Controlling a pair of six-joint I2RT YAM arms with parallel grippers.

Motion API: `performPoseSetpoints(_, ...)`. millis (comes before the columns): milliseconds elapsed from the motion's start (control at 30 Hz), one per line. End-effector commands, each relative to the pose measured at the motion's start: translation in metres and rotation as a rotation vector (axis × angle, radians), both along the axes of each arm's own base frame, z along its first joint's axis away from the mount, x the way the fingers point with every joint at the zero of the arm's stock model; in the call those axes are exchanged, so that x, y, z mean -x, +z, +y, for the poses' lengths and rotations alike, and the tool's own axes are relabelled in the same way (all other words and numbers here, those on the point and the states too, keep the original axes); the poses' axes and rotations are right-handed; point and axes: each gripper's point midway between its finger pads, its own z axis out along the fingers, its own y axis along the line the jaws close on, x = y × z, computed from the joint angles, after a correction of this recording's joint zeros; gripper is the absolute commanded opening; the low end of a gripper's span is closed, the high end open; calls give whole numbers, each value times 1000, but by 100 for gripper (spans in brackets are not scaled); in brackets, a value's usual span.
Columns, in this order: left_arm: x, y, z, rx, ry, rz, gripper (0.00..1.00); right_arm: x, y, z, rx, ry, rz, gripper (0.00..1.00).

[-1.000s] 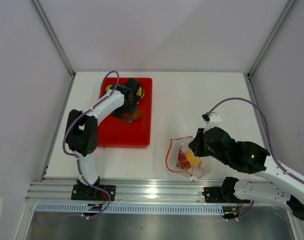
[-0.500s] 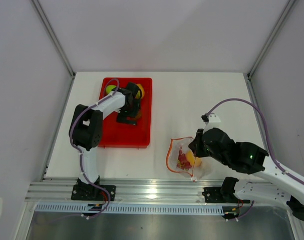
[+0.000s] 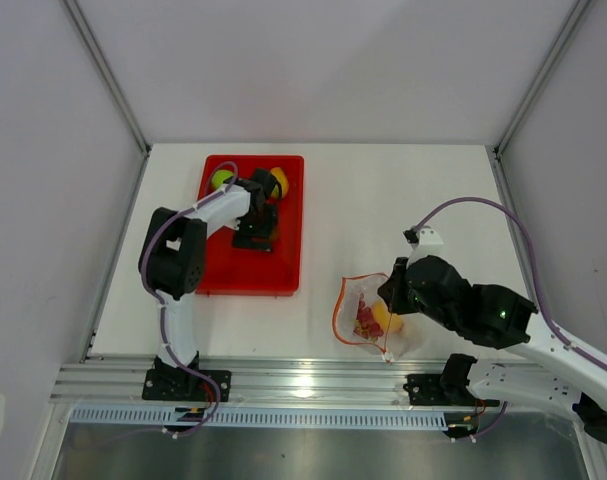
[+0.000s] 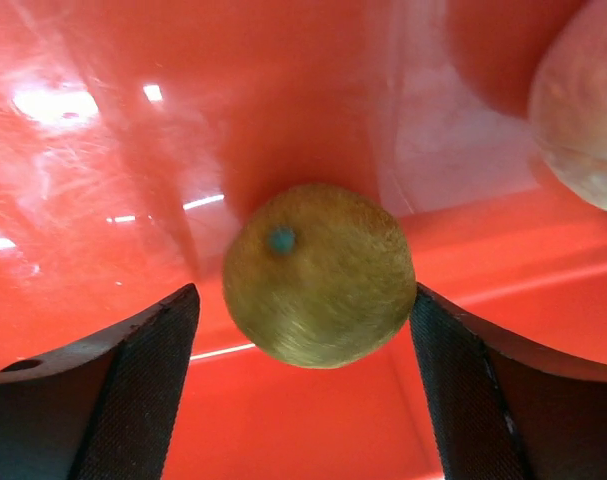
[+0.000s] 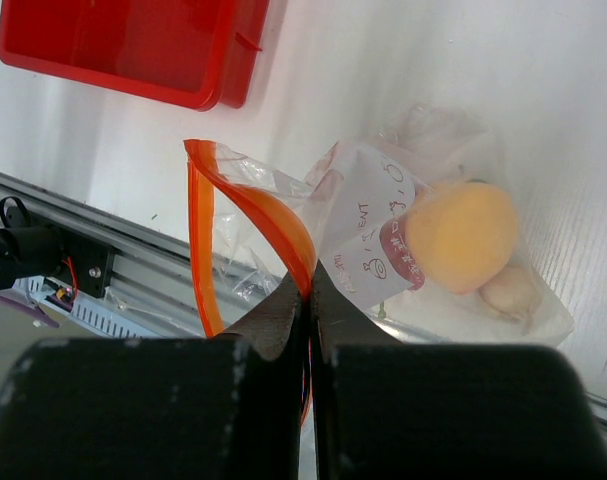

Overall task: Place the food in the zip-top bag and seal the zipper
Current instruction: Pick up the fake fruit from the bin.

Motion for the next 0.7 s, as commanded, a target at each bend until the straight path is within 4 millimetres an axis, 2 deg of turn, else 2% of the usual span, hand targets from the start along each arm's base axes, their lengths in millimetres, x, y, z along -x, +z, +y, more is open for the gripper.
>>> performPoseSetpoints(0, 5, -7, 7, 1, 46, 35, 83, -4, 8, -1, -25, -13, -36, 0)
performPoseSetpoints(67, 5, -8, 7, 7, 43, 30, 74, -4, 8, -1, -25, -14, -34, 0)
performPoseSetpoints(100, 5, -8, 7, 9, 42, 26, 63, -5, 8, -2, -24, -15, -34, 0)
performPoseSetpoints(267, 4, 0, 11, -5, 26, -5, 40, -5, 9, -1, -29, -14, -34, 0)
performPoseSetpoints(300, 5, 1, 14, -18, 28, -10, 32, -5, 9, -1, -30, -14, -35, 0)
performPoseSetpoints(433, 9, 13, 18, -27, 11, -39, 19, -5, 11, -2, -31, -18, -37, 0)
performPoseSetpoints(467, 9, 21, 17, -22, -2, -59, 16, -5, 11, -3, -28, -21, -38, 0)
performPoseSetpoints(600, 19, 36, 17, -13, -48, -86, 1, -8, 11, -4, -23, -33, -45, 0)
performPoseSetpoints(667, 22, 43, 16, -31, -89, -115, 1, -9, 11, -4, -21, -39, -46, 0)
